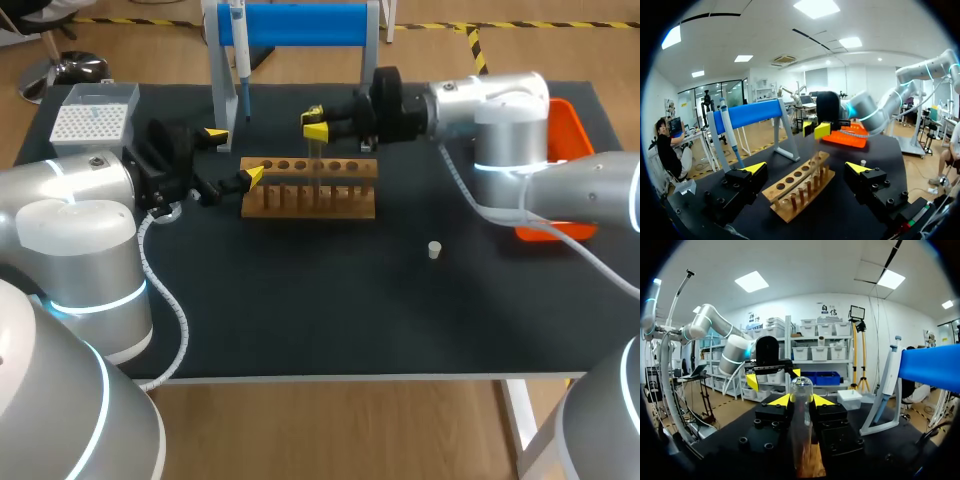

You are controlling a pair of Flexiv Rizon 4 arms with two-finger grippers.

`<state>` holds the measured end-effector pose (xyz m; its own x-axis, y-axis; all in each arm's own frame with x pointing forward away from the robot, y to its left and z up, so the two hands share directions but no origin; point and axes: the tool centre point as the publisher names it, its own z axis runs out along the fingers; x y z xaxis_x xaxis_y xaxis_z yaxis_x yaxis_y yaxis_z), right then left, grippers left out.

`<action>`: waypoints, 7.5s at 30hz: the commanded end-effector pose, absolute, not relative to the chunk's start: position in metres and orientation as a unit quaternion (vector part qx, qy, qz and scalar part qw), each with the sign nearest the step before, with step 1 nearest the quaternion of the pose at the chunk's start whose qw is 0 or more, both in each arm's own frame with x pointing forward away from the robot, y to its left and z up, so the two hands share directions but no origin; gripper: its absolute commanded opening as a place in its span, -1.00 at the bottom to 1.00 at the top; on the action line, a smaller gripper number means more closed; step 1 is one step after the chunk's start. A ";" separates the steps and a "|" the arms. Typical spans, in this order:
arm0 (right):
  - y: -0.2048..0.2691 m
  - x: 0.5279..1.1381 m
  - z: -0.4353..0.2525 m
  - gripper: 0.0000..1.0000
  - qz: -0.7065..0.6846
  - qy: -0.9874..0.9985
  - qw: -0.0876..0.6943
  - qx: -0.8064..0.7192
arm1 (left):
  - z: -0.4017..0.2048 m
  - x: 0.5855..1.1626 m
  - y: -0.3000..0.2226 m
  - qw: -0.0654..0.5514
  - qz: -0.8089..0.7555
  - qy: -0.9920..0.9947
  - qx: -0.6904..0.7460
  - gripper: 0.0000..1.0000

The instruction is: Invert the test tube, pick up the pipette, mount the tip to pipette, aspirate from beaker and dispense into the tube, eject the tip, return the pipette, and cap with the stopper.

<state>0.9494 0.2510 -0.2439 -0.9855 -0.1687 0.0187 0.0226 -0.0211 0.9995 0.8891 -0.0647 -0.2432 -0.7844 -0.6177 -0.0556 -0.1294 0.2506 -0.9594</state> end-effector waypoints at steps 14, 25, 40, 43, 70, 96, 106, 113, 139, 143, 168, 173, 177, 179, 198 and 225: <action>0.247 0.945 -0.218 -1.00 -0.711 -0.699 0.055 0.054 | -0.245 0.889 -0.066 0.220 -0.561 0.759 -0.247 1.00; 0.245 0.939 -0.209 -1.00 -0.715 -0.695 0.055 0.054 | -0.245 0.889 -0.066 0.220 -0.561 0.759 -0.247 1.00; 0.234 0.930 -0.182 -1.00 -0.712 -0.698 0.055 0.053 | -0.245 0.889 -0.066 0.220 -0.561 0.759 -0.247 1.00; 0.228 0.926 -0.175 -1.00 -0.709 -0.701 0.050 0.057 | -0.245 0.889 -0.066 0.220 -0.561 0.759 -0.247 1.00; 0.212 0.922 -0.168 -1.00 -0.707 -0.705 0.060 0.003 | -0.245 0.889 -0.066 0.220 -0.561 0.759 -0.247 1.00; 0.194 0.917 -0.162 -1.00 -0.566 -0.587 0.418 -0.401 | -0.245 0.889 -0.066 0.220 -0.561 0.759 -0.247 1.00; 0.194 0.917 -0.162 -1.00 -0.566 -0.587 0.418 -0.401 | -0.245 0.889 -0.066 0.220 -0.561 0.759 -0.247 1.00; 0.197 0.934 -0.170 -1.00 -0.520 -0.563 0.480 -0.428 | -0.245 0.889 -0.066 0.220 -0.561 0.759 -0.247 1.00; 0.191 0.927 -0.184 -1.00 -0.499 -0.534 0.505 -0.459 | -0.245 0.889 -0.066 0.220 -0.561 0.759 -0.247 1.00; 0.189 0.924 -0.185 -1.00 -0.494 -0.538 0.502 -0.463 | -0.245 0.889 -0.066 0.220 -0.561 0.759 -0.247 1.00; 0.189 0.923 -0.185 -1.00 -0.495 -0.538 0.499 -0.465 | -0.221 0.858 -0.090 0.347 -0.668 0.658 -0.008 1.00; 0.189 0.923 -0.185 -1.00 -0.495 -0.538 0.499 -0.465 | -0.218 0.857 -0.091 0.336 -0.671 0.661 -0.010 1.00; 0.189 0.923 -0.185 -1.00 -0.495 -0.538 0.499 -0.465 | -0.218 0.857 -0.091 0.336 -0.671 0.661 -0.010 1.00; 0.189 0.923 -0.185 -1.00 -0.495 -0.538 0.499 -0.465 | -0.218 0.857 -0.091 0.336 -0.671 0.661 -0.010 1.00; 0.189 0.923 -0.185 -1.00 -0.495 -0.538 0.499 -0.465 | -0.208 0.841 -0.125 0.466 -0.596 0.627 0.184 1.00; 0.189 0.923 -0.185 -1.00 -0.495 -0.538 0.499 -0.465 | -0.187 0.833 -0.167 0.529 -0.488 0.604 0.343 1.00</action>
<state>0.9234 0.1895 -0.1857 -0.0679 0.0035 0.9977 0.9947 0.0780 0.0674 0.8294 -0.1520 -0.1880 -0.2619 -0.1471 -0.9538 0.9124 0.2844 -0.2944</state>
